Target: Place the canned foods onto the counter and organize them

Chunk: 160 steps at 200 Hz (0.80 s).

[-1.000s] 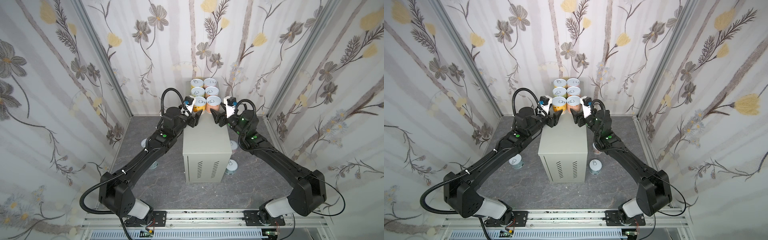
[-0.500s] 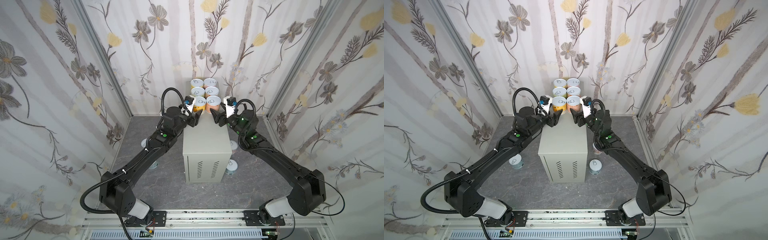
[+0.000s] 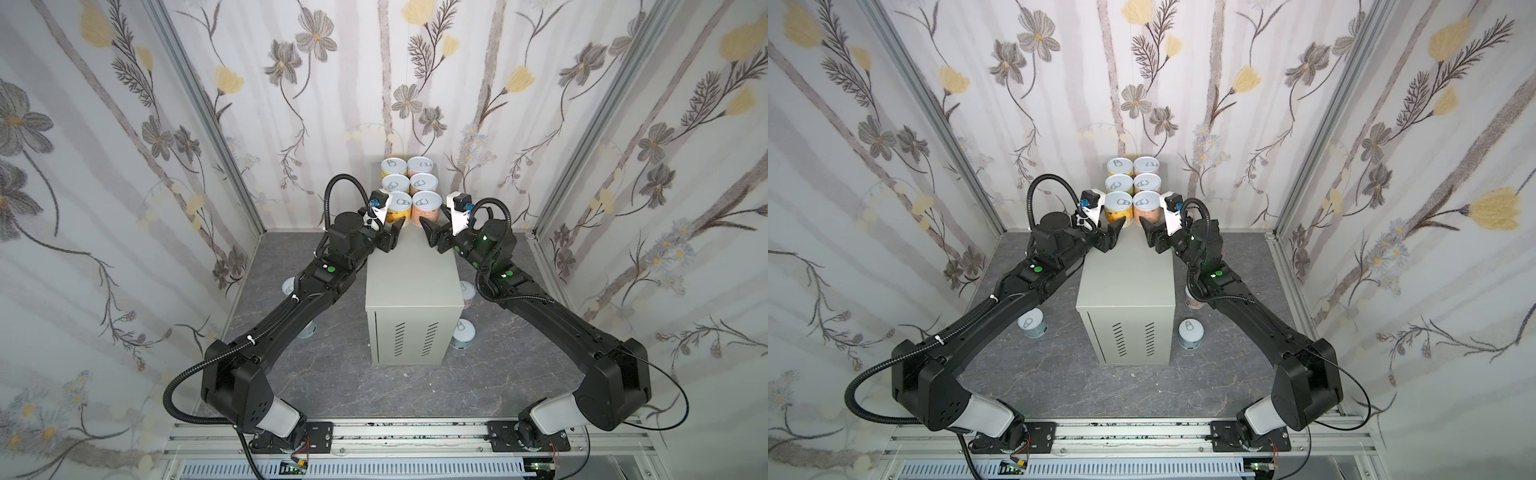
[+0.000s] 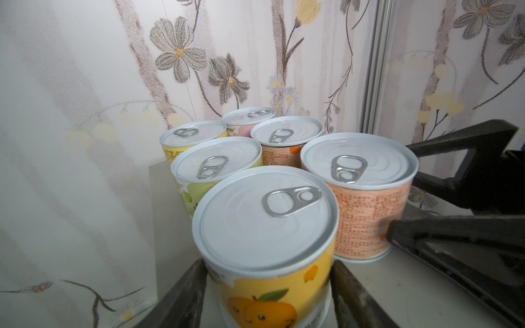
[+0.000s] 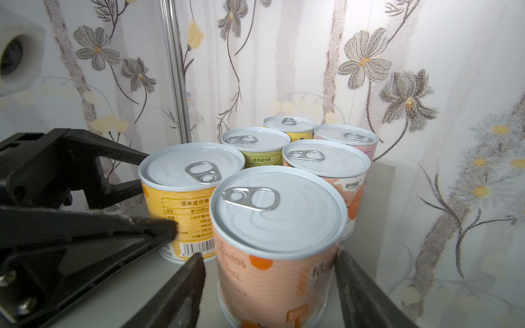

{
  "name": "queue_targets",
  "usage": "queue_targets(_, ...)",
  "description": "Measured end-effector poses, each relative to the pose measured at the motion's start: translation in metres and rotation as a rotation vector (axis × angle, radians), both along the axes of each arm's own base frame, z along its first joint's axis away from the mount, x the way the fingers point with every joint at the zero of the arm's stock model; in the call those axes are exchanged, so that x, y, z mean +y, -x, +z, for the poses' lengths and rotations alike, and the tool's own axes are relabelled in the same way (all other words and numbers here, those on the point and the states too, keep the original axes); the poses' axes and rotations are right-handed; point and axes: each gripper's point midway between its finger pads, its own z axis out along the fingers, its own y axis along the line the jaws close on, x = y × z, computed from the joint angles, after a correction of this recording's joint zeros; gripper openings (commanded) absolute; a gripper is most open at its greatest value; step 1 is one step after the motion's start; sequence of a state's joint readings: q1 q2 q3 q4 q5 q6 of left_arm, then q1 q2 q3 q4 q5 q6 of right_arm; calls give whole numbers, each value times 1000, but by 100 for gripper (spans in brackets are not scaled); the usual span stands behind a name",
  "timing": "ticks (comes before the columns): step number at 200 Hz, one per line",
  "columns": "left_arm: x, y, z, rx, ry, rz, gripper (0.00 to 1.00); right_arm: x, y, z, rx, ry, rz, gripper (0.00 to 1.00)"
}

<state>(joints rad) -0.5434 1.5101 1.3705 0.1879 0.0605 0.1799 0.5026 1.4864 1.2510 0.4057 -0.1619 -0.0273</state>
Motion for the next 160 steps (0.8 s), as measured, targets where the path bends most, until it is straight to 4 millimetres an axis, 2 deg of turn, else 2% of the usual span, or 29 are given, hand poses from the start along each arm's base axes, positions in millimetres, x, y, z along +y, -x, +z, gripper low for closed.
queue_targets(70,0,-2,0,-1,1,4,69,0,-2,0,-3,-2,-2,74)
queue_targets(105,0,-2,0,-2,1,5,72,-1,-2,0,-4,-2,-3,77)
queue_targets(136,0,-2,0,-3,2,6,74,0,-1,0,-4,-1,7,83)
queue_targets(160,0,-3,1,-4,2,7,74,0,-1,0,-4,-1,8,83)
